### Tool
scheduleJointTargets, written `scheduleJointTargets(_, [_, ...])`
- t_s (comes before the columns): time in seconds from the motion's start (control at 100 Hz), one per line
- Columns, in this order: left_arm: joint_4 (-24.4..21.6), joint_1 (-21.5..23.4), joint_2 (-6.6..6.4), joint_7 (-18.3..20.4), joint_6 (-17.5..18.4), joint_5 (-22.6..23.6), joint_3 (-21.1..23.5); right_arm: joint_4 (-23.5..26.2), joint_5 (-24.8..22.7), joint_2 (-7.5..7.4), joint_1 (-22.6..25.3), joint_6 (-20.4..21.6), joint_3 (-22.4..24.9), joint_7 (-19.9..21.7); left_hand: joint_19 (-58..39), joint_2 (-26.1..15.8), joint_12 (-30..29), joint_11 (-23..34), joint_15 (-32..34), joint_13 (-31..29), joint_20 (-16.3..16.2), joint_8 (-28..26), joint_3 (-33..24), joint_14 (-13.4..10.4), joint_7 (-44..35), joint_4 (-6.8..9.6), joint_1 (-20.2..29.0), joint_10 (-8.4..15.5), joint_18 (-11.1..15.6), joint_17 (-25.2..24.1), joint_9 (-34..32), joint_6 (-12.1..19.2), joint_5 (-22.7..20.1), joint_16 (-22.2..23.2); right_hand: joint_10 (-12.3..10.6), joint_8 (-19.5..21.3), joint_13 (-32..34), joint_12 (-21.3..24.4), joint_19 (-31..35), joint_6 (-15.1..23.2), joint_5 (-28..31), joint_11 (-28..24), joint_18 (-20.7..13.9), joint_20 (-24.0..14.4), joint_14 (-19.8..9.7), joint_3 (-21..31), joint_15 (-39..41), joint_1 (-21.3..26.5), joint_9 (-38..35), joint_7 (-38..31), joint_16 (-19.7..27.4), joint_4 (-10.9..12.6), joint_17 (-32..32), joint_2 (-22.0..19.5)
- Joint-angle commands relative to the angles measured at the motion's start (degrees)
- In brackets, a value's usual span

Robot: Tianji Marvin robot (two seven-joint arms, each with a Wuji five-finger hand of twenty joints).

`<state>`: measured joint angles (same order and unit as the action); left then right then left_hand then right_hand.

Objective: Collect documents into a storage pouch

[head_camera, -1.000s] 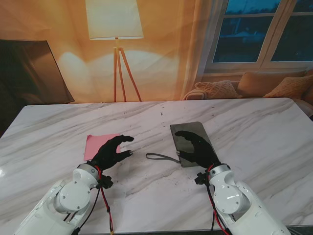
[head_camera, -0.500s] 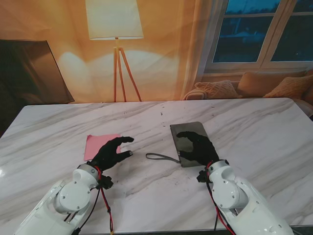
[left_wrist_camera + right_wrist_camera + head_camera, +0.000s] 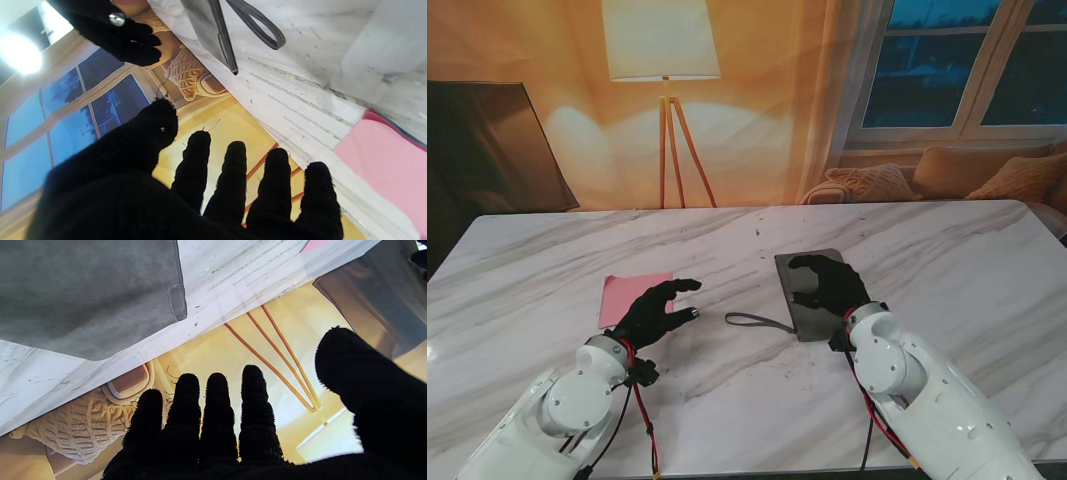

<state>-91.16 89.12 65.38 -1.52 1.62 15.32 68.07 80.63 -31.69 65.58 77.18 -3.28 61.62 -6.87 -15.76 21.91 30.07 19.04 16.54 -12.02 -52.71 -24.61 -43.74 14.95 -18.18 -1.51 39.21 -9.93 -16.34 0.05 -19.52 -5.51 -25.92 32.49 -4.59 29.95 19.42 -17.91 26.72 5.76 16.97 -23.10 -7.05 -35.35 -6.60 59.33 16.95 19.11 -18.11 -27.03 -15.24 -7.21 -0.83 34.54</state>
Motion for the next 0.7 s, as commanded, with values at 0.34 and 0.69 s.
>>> scheduleJointTargets(0.34, [0.7,-0.8,0.42,1.2,0.3,-1.0,-1.5,-5.8,-0.4,0.11,-6.3,-5.2,-5.2,3.7,0.0,-0.8,-0.5,-1.9,0.5,-1.5,-1.9,0.0,1.8,0.7,0.8,-0.85,-0.9,0.3,0.3,-0.1,-0.7,0.2,0.1,0.4,0.3,0.0,-2.6,-0.7,-0.3,-0.7,-2.6,-0.5,0.7,-1.9,0.5,-1.1,0.6,-1.2,3.6,2.6,-0.6,0.0,0.5,1.1])
scheduleJointTargets(0.69, [1.3,-1.6,0.32,2.2,0.7,-1.9,-2.4,-10.7,-1.8,0.97,-9.3,-11.7,-10.7,2.2,0.6,-1.0,-2.5,-3.5,-0.2,-0.8,-1.7,0.3,2.3,0.8,1.3,-0.82,-0.8,0.6,0.5,-0.7,-0.3,0.3,0.1,0.0,0.3,0.4,-10.0,-0.5,-2.9,-1.0,-5.3,-0.9,-1.0,-2.7,-1.2,1.7,-1.4,-0.6,7.4,3.7,0.3,-0.5,3.9,5.4])
